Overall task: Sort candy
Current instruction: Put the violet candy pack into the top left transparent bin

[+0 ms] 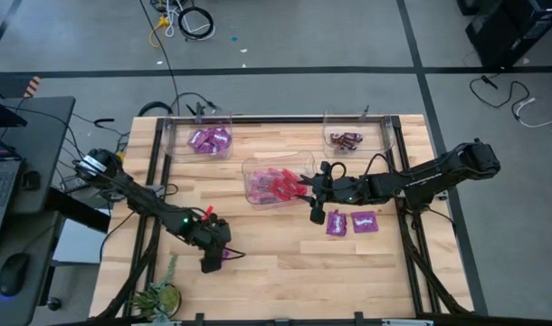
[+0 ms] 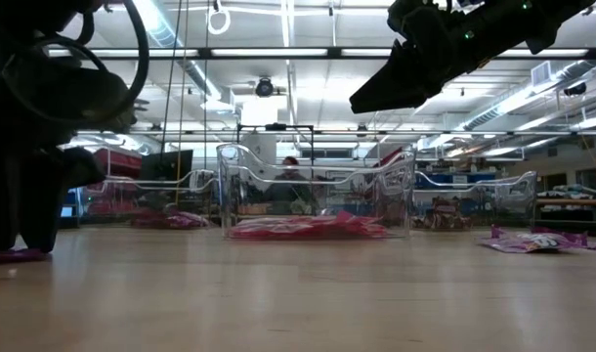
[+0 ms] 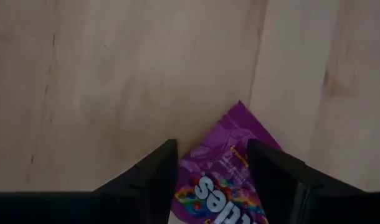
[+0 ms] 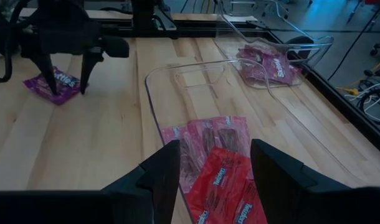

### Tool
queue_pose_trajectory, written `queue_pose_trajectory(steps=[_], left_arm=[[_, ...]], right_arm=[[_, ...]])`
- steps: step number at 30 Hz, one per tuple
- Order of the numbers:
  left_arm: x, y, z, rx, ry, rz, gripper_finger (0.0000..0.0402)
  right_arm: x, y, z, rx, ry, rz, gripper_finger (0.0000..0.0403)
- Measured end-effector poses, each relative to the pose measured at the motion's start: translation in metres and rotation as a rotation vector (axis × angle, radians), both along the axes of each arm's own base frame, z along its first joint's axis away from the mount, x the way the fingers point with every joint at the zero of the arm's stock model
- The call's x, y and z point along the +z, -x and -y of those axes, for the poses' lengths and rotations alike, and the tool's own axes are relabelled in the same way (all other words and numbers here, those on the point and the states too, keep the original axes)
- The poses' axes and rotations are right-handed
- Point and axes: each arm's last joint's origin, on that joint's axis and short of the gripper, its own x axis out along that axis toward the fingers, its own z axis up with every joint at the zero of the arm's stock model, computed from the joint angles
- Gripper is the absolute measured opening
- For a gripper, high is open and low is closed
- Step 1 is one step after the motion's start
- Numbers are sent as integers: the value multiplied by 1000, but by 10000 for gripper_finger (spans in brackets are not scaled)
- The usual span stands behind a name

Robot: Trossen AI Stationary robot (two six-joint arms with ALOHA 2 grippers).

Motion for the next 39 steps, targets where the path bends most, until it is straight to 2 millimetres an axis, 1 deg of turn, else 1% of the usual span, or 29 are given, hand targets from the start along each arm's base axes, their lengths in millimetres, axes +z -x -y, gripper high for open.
queue_pose_trajectory(steps=[2,4,6,8,9,11,14,17,19,20,22,25,27,31,34,36,39], left_arm=[[0,0,0,-22,-13,0,185],[1,1,-1,-47,-40,-10,154],[3,1,-1,-72,-70,-19,104],[4,1,-2,-93,-98,-28,42],[5,0,-2,-98,-117,-31,21],[8,0,-3,-116,-158,-53,11],[16,-2,-11,-118,-226,-112,4],[35,-11,-25,-55,-267,-79,3],[48,-17,-43,26,-289,-57,2],[55,-19,-54,82,-306,-48,2],[69,-23,-82,210,-340,-13,1],[87,-20,-127,358,-391,27,1],[100,-17,-156,438,-405,95,1],[115,7,-210,594,-434,117,1],[122,27,-241,698,-481,113,0],[122,41,-259,761,-502,84,0],[116,54,-285,827,-521,38,0]], right_arm=[[0,0,0,0,0,0,182],[0,0,0,-1,0,0,182],[0,0,0,-1,-2,1,182],[0,0,0,-2,-2,1,182],[0,0,0,-1,-2,1,182],[0,0,0,-1,-2,1,182],[0,0,0,0,1,0,182],[0,0,0,1,2,1,182],[0,0,0,1,3,3,182],[0,0,0,2,3,4,182],[1,0,0,3,8,5,182],[1,0,0,8,17,5,182],[1,0,0,10,21,4,182],[1,0,0,12,26,2,182],[1,0,0,10,26,0,182],[1,-1,1,6,23,1,182],[1,-1,3,-7,7,6,182]])
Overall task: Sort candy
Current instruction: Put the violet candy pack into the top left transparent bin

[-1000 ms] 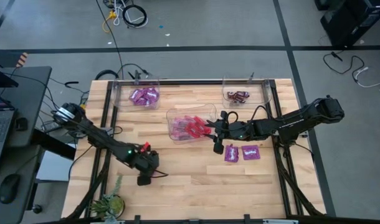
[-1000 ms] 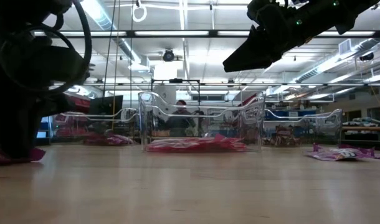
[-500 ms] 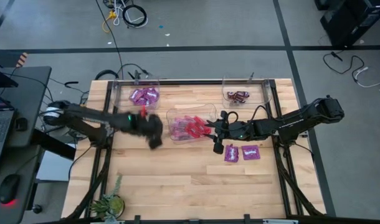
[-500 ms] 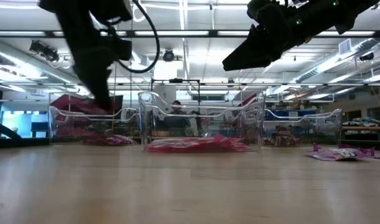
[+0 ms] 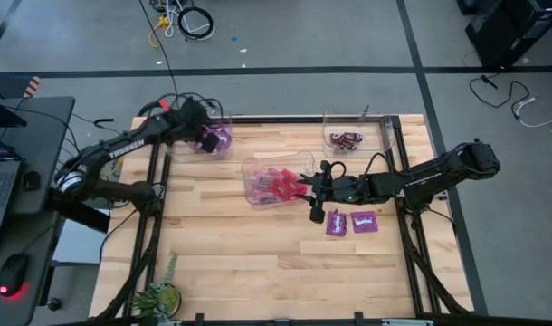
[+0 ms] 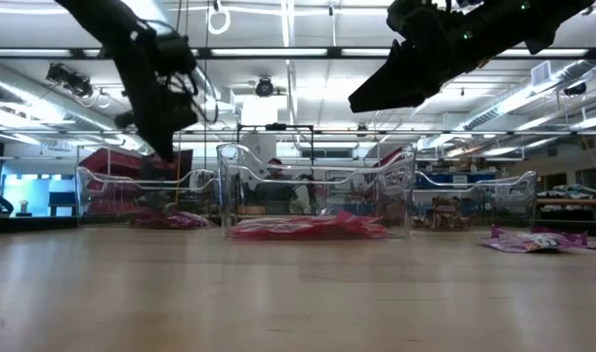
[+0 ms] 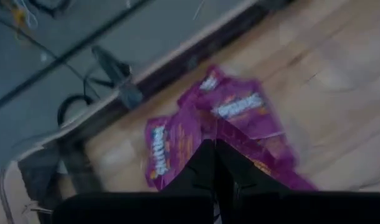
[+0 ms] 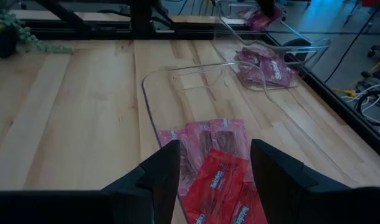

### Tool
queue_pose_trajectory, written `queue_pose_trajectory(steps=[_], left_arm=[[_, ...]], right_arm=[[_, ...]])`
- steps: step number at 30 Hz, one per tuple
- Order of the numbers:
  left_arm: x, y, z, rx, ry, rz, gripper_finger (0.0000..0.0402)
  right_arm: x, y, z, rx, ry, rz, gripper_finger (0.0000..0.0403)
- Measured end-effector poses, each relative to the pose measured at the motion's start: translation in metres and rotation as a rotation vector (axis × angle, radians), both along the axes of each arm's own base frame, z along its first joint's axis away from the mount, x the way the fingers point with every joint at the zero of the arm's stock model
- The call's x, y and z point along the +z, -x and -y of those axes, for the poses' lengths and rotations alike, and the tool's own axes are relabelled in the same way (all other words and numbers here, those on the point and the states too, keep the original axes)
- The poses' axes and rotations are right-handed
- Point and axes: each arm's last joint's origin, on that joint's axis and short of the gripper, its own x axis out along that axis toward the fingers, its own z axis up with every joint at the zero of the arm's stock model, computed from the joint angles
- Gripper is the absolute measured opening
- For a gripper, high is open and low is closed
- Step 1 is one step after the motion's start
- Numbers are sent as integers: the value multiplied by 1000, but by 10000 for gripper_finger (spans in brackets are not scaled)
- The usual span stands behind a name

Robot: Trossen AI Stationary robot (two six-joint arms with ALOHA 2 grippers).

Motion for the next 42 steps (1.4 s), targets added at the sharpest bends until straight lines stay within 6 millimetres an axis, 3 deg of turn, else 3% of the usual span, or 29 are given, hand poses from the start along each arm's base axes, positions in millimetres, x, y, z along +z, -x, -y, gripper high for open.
queue_pose_trajectory(steps=[5,11,21,26,30,37,42], left_arm=[[-23,6,-26,-20,117,-42,3],[-40,-5,-42,-62,90,-80,27],[-23,-7,-35,-137,24,-32,98],[-7,-3,-28,-177,-22,43,107],[4,-6,-11,-280,-93,133,92],[19,-13,43,-566,-338,499,8],[30,-13,81,-720,-402,718,9]], right_arm=[[0,0,0,-5,-8,3,182],[0,0,0,-5,-8,3,182],[-1,0,1,-8,-11,-5,184],[-1,0,1,-6,-6,-7,202],[3,8,-1,0,-15,-33,222],[4,39,-19,-29,-177,-182,222],[-13,61,-36,-120,-387,-385,222]])
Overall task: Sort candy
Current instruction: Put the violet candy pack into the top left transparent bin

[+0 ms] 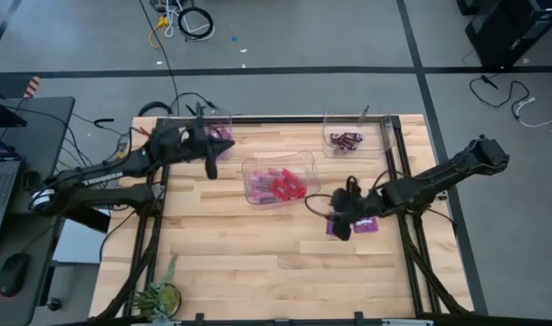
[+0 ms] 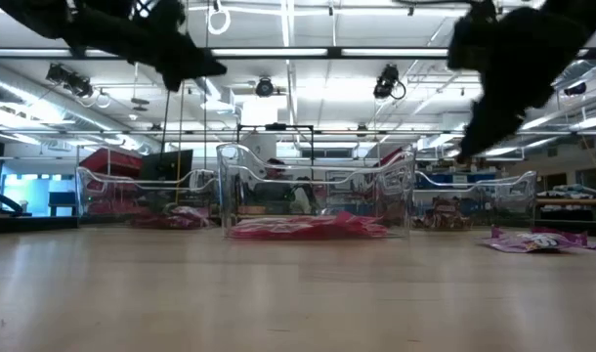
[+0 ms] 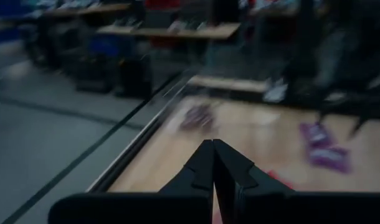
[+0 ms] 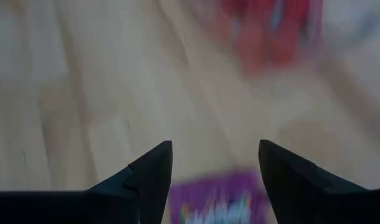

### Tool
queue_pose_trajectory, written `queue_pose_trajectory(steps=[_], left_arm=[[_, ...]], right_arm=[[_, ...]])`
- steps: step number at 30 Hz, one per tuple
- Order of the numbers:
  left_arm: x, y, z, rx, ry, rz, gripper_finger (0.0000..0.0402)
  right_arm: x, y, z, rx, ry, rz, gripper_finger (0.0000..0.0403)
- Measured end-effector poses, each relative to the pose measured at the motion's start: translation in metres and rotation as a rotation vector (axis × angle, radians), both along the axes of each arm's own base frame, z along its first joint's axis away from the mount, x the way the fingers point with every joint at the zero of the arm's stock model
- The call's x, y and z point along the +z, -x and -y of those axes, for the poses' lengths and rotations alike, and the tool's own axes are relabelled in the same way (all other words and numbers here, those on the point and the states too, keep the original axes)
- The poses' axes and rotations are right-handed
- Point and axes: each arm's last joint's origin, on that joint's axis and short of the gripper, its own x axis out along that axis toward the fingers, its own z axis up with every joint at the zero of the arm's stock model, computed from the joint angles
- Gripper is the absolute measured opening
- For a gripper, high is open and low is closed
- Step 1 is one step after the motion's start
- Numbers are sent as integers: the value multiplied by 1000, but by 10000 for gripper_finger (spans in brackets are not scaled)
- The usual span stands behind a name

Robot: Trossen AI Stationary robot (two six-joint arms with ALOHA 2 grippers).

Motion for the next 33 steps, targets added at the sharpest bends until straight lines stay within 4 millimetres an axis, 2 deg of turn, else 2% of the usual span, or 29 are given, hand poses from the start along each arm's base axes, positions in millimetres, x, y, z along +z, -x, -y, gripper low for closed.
queue_pose_trajectory(steps=[6,10,17,22,28,33], left_arm=[[8,-4,30,-152,-17,69,2],[9,-7,42,-201,-29,69,2],[7,-10,52,-227,-42,53,2],[4,-13,54,-235,-58,23,2],[-3,-21,56,-234,-36,-7,2],[-13,-33,55,-205,80,-24,1]], right_arm=[[-27,14,-20,-119,-65,-225,237],[-43,20,-24,-294,-91,-331,241],[-61,16,-29,-428,-115,-366,218],[-64,11,-31,-432,-120,-354,156],[-62,10,-32,-367,-94,-330,19],[-49,11,-31,-326,-98,-280,15]])
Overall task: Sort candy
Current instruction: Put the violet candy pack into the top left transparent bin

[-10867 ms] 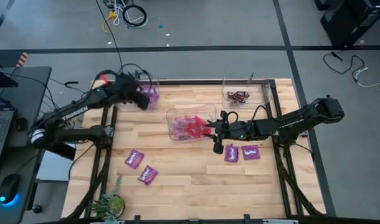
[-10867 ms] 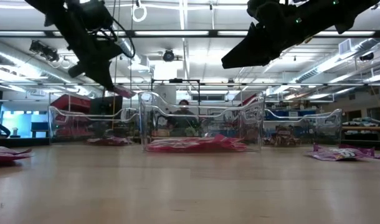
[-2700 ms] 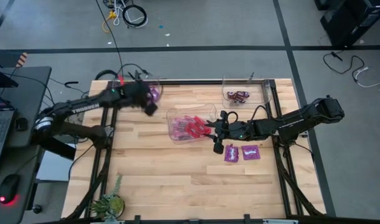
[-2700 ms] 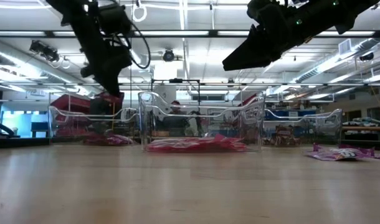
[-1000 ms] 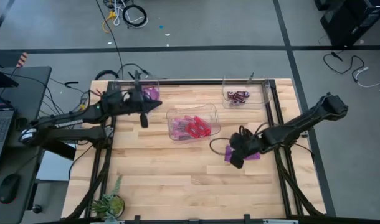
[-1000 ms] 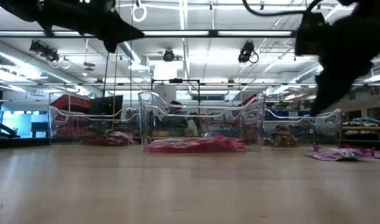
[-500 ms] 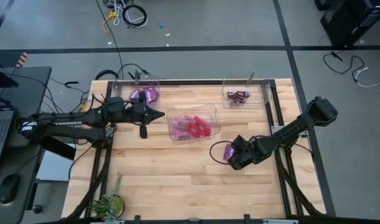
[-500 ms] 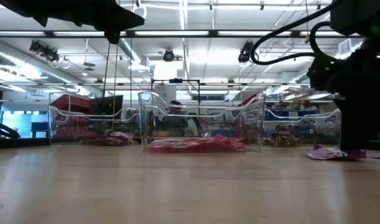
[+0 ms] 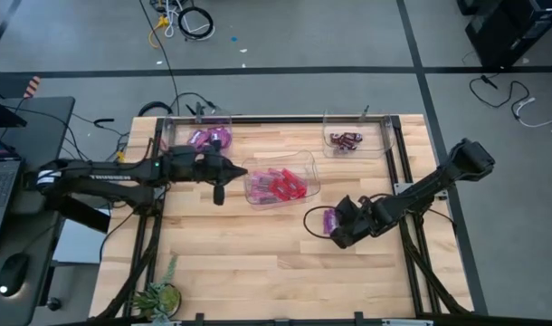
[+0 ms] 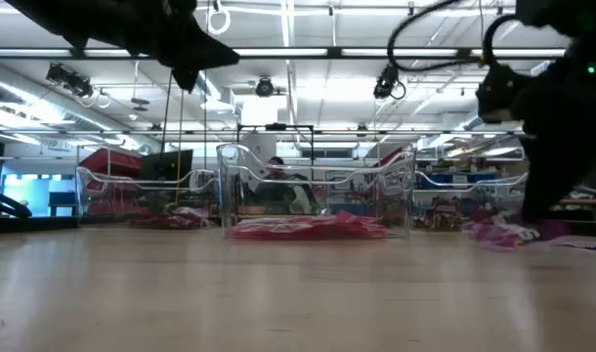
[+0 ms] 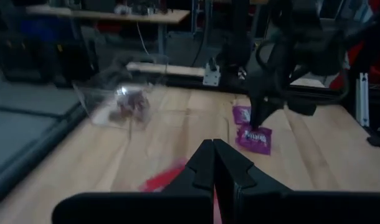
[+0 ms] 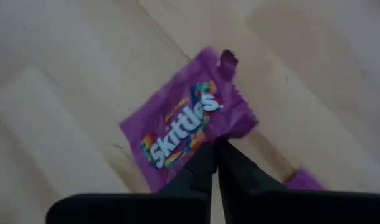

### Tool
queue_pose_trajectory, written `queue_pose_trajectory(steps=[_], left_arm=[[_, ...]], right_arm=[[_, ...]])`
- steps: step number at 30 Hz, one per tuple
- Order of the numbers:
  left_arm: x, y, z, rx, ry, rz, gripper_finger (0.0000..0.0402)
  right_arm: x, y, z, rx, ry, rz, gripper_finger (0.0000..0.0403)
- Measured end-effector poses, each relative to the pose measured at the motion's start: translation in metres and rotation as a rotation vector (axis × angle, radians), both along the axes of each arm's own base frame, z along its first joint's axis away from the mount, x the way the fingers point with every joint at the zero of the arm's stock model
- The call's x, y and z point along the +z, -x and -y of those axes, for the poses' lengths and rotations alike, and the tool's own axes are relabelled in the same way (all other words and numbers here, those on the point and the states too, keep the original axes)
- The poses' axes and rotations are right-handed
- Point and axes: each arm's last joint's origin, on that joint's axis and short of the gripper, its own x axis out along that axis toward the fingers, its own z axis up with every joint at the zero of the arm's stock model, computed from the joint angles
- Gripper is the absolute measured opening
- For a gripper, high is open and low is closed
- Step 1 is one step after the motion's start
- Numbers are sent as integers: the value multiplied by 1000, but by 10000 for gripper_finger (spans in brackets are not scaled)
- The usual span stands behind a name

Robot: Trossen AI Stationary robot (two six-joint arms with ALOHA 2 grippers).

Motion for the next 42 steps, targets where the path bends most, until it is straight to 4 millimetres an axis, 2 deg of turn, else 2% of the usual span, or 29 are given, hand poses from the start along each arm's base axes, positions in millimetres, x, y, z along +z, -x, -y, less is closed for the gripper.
queue_pose_trajectory(steps=[6,11,18,22,28,35,42], left_arm=[[-16,-23,3,-73,49,-18,23],[-26,-44,13,-165,64,34,72],[-32,-63,13,-163,186,162,149],[-28,-68,13,-177,207,271,176],[-23,-82,12,-191,220,290,188],[-10,-98,12,-239,202,319,188],[-15,-114,14,-322,196,277,188]], right_arm=[[43,-10,-8,137,144,152,3],[81,-27,-14,268,388,275,1],[118,-47,-18,363,776,388,0],[131,-58,-17,415,872,436,0],[143,-66,-14,449,949,478,0],[145,-71,-7,475,942,498,0],[146,-73,-4,466,947,497,0]])
